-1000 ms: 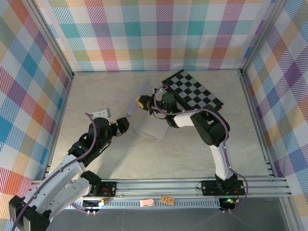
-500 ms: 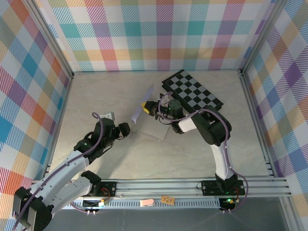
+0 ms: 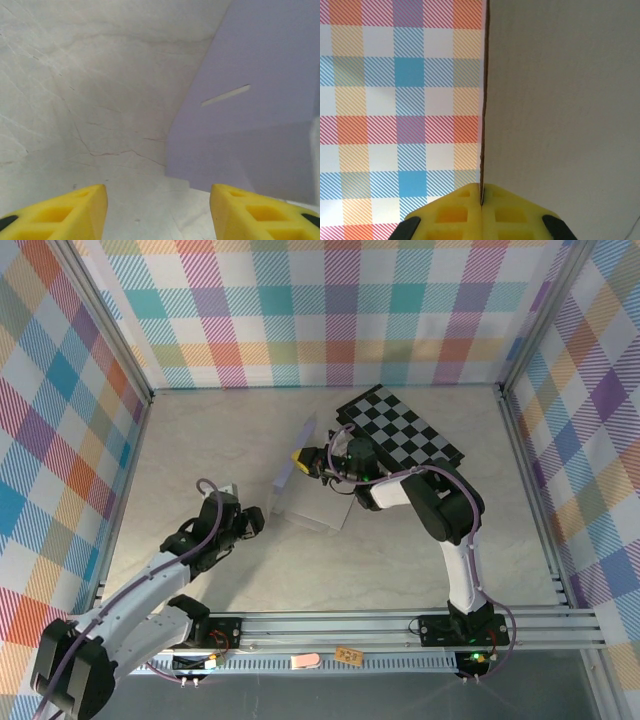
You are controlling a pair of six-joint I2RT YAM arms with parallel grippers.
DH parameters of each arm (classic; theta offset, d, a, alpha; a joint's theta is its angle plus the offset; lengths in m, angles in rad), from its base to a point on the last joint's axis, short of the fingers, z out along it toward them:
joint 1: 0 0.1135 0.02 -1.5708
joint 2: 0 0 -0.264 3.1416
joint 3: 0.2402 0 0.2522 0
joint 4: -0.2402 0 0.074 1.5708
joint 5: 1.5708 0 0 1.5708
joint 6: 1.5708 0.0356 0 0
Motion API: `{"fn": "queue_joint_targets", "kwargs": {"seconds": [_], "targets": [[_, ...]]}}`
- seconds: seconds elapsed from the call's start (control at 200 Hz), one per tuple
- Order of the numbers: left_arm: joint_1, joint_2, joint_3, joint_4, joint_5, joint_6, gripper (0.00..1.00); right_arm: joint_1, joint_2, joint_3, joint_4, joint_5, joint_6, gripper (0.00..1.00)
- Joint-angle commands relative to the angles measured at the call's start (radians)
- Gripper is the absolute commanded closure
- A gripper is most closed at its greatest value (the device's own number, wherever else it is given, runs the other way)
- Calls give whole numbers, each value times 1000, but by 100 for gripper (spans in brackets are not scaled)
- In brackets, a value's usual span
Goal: Fold the paper box
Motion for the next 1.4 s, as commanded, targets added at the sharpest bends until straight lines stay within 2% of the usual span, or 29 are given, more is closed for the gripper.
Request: {"fn": "queue_joint_targets", "kwargs": {"seconds": [0.0,0.14,0.325,0.57,1.085,1.395], "targets": [[38,59,-27,120,86,65,50,8,18,-2,-185,-23,-31,100],[37,197,-19,264,173,105,53,9,32,7,-181,-24,-16,100],[5,298,7,352,181,145,50,9,42,32,-196,-23,-8,100],[-56,310,-17,468,113,157,44,9,47,45,-197,-14,5,100],[-179,374,3,562,-50,115,37,9,51,33,-142,7,37,100],[-214,449,82,500,-179,96,36,9,42,-16,-49,34,65,100]]}}
